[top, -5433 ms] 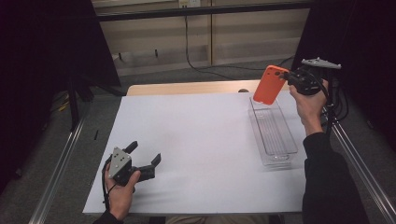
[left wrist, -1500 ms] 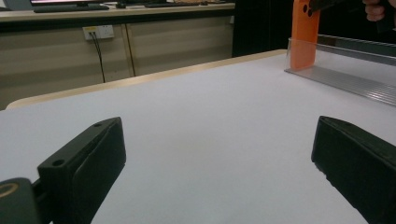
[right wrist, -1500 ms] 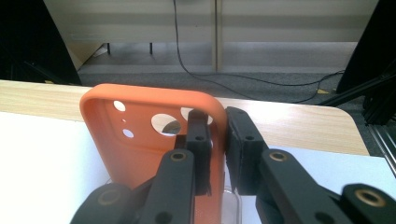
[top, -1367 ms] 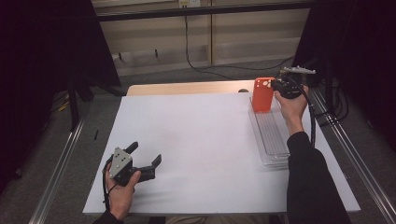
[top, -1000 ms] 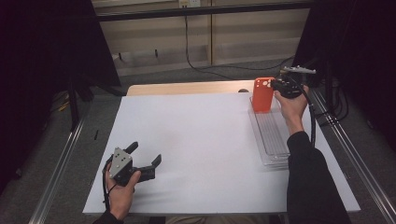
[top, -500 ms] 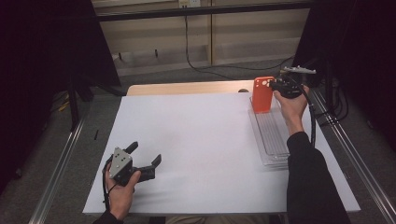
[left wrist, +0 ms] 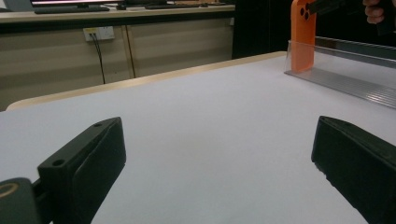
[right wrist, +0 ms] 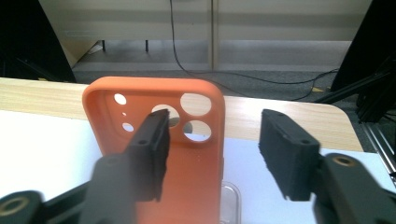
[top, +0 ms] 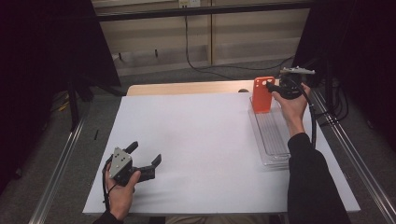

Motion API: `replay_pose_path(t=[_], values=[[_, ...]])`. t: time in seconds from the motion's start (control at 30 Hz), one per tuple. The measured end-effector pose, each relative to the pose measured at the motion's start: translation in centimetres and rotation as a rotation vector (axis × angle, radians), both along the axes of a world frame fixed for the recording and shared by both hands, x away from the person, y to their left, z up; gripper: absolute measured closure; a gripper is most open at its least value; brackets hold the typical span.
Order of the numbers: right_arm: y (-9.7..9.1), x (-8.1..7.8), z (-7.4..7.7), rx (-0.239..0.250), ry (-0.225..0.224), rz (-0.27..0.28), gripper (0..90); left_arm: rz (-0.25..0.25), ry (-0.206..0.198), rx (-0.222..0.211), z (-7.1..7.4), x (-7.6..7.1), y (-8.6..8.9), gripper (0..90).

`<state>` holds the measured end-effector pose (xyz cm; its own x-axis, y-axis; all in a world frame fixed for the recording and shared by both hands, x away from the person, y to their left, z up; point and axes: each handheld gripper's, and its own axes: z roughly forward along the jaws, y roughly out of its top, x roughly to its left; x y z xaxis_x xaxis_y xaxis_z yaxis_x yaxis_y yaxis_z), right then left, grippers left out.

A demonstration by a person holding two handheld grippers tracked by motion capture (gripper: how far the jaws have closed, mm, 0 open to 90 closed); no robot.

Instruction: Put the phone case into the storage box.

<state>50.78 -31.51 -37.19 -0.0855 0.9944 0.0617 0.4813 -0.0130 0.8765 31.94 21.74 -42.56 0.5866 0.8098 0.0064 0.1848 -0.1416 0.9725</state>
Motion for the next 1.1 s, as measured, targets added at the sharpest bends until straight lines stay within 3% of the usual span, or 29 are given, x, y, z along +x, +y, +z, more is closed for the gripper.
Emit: replay_pose_path(t=[0.3, 0.47, 0.73, 0.87, 1.1], values=[[0.0, -0.4, -0.1, 0.028, -0.001, 0.012, 20.3, 0.0, -0.007, 0.003, 0.1, 0.0, 0.0, 3.0], [0.2, -0.8, -0.2, 0.015, -0.008, 0.029, 11.4, 0.004, -0.004, -0.001, 0.1, 0.1, 0.1, 3.0], [0.6, -1.1, -0.1, 0.036, -0.05, 0.015, 13.6, 0.03, -0.003, -0.01, 0.1, 0.2, 0.1, 3.3], [0.9, -1.4, -0.3, -0.006, -0.061, 0.013, 11.0, 0.034, -0.001, -0.018, 0.1, 0.4, 0.1, 3.3], [0.7, -2.0, -0.7, -0.017, -0.067, 0.017, 7.1, 0.035, 0.001, -0.002, 0.0, 0.5, 0.1, 3.3]])
